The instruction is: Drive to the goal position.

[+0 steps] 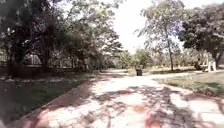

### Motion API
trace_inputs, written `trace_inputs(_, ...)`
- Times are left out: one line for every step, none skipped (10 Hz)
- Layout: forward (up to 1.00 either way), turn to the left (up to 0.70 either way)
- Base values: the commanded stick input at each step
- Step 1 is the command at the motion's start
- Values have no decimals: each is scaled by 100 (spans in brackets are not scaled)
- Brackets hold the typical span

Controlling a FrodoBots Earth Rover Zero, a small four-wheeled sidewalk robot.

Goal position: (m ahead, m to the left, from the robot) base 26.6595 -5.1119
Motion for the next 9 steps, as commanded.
trace_inputs(70, -15)
trace_inputs(70, 0)
trace_inputs(70, 0)
trace_inputs(70, 0)
trace_inputs(70, 0)
trace_inputs(70, 0)
trace_inputs(70, 0)
trace_inputs(70, 0)
trace_inputs(70, 0)
